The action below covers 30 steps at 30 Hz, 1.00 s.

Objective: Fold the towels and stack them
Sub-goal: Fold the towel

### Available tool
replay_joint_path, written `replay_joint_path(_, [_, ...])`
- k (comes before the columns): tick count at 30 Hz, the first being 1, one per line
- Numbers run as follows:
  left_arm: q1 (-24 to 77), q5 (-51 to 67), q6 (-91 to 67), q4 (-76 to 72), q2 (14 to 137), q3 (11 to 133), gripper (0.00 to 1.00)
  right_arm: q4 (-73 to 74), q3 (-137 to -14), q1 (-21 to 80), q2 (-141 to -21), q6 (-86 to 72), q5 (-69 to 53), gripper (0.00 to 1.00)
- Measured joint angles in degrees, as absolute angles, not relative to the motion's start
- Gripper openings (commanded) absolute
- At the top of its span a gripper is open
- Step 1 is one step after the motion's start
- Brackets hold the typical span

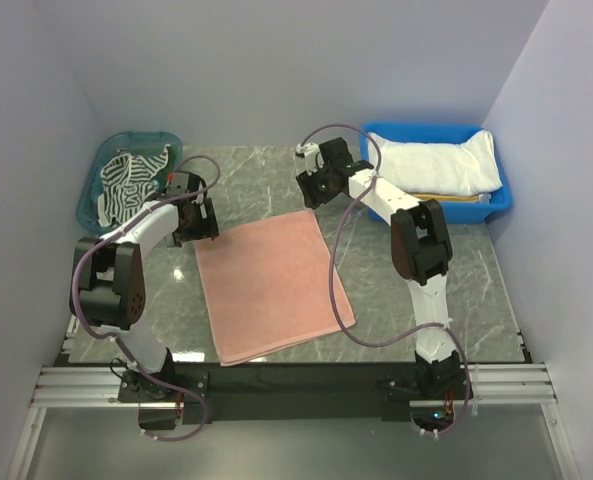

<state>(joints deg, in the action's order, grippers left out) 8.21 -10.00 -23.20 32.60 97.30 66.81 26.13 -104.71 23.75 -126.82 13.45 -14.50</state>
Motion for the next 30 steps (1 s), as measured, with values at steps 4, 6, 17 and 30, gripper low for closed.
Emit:
replay_joint_path(4, [8.19, -10.15, -23.2, 32.64, 97.89, 66.76, 0.91, 30.39, -109.12, 24.03, -130.21, 16.05, -14.48, 0.56])
replay_joint_path(6, [8.19, -10.22, -23.2, 32.62, 97.89, 66.76, 0.91, 32.32, -111.35, 24.23, -131.52, 17.12, -14.22, 0.55])
replay_joint_path(17, [8.16, -10.35, -23.22, 32.64, 97.89, 66.76, 0.9, 40.16, -116.84, 27.11, -135.94, 21.85, -11.07, 0.54])
replay_joint_path(30, [8.16, -10.37, -23.22, 32.86, 97.89, 66.76, 0.9, 49.04, -132.2, 28.56, -145.27, 22.87, -6.33, 0.53])
